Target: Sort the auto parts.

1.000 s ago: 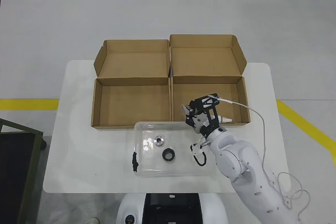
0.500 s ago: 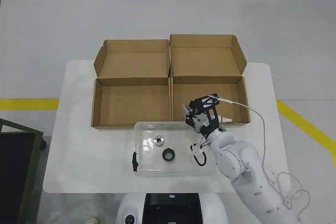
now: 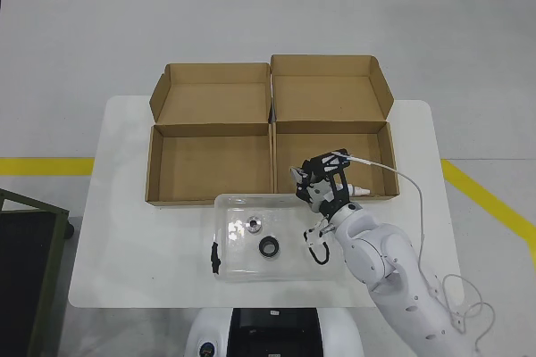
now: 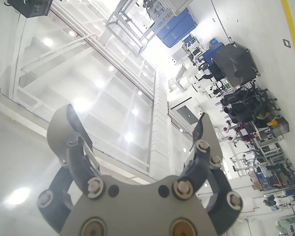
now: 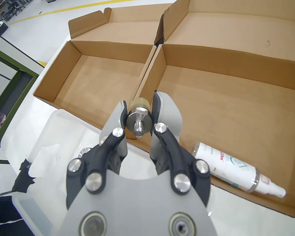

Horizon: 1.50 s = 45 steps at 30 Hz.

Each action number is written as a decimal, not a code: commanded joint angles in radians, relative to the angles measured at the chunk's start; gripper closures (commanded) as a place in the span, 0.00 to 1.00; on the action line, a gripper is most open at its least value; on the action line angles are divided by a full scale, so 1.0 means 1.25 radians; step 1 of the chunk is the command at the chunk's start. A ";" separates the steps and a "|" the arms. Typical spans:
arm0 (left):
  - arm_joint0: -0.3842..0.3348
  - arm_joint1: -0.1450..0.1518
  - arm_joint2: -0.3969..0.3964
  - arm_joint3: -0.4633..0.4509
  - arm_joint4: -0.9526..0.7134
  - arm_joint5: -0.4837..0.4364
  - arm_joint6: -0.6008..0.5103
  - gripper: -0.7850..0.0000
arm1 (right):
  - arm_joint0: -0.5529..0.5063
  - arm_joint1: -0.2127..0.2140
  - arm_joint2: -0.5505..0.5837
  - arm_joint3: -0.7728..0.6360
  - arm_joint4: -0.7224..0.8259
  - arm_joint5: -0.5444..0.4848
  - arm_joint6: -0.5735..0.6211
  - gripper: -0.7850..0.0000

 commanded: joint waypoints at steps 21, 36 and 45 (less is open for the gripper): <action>0.000 0.000 0.000 0.000 0.000 0.000 0.000 0.00 | 0.219 -0.040 -0.076 0.140 -0.029 0.124 0.248 1.00; 0.000 0.000 0.000 0.000 0.000 0.000 0.000 0.00 | 0.362 -0.079 -0.137 0.333 -0.026 0.139 0.372 1.00; 0.000 0.000 0.000 0.000 0.000 0.000 0.000 0.00 | 0.404 -0.100 -0.169 0.409 -0.027 0.139 0.394 0.88</action>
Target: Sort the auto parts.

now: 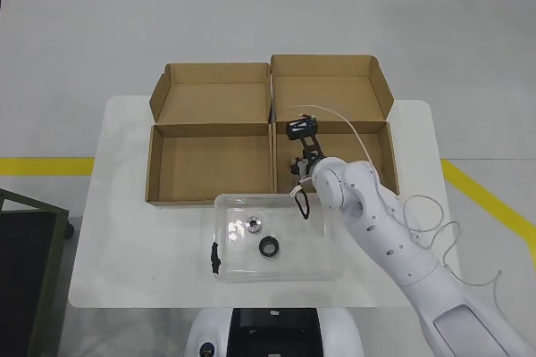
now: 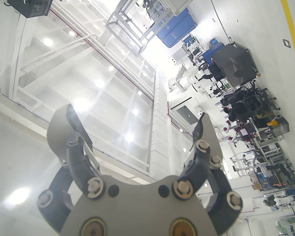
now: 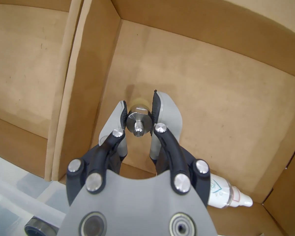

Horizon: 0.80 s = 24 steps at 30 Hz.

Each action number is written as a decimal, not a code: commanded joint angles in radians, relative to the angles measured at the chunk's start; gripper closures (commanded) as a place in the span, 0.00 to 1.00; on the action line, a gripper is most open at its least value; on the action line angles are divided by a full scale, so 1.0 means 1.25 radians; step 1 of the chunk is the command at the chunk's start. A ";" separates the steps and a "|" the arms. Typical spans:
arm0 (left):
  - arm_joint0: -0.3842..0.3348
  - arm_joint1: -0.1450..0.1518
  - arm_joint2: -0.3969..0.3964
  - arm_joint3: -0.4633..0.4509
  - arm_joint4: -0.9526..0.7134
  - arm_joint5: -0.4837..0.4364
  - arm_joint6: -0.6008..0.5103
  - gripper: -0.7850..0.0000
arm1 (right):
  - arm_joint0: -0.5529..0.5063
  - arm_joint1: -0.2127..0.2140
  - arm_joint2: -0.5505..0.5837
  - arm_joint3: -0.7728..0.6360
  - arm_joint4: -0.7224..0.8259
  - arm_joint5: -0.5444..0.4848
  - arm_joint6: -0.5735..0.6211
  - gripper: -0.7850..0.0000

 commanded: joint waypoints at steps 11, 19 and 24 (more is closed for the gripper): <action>0.000 0.000 0.000 0.000 0.000 0.000 0.000 0.00 | 0.017 -0.016 -0.001 0.016 -0.008 -0.004 -0.007 0.16; 0.000 0.000 0.000 0.000 0.000 0.000 0.000 0.00 | -0.050 0.000 0.053 -0.124 -0.032 -0.053 -0.015 0.15; 0.000 0.000 0.000 0.000 0.000 0.000 0.000 0.00 | -0.139 0.020 0.093 -0.256 -0.051 -0.164 -0.042 0.00</action>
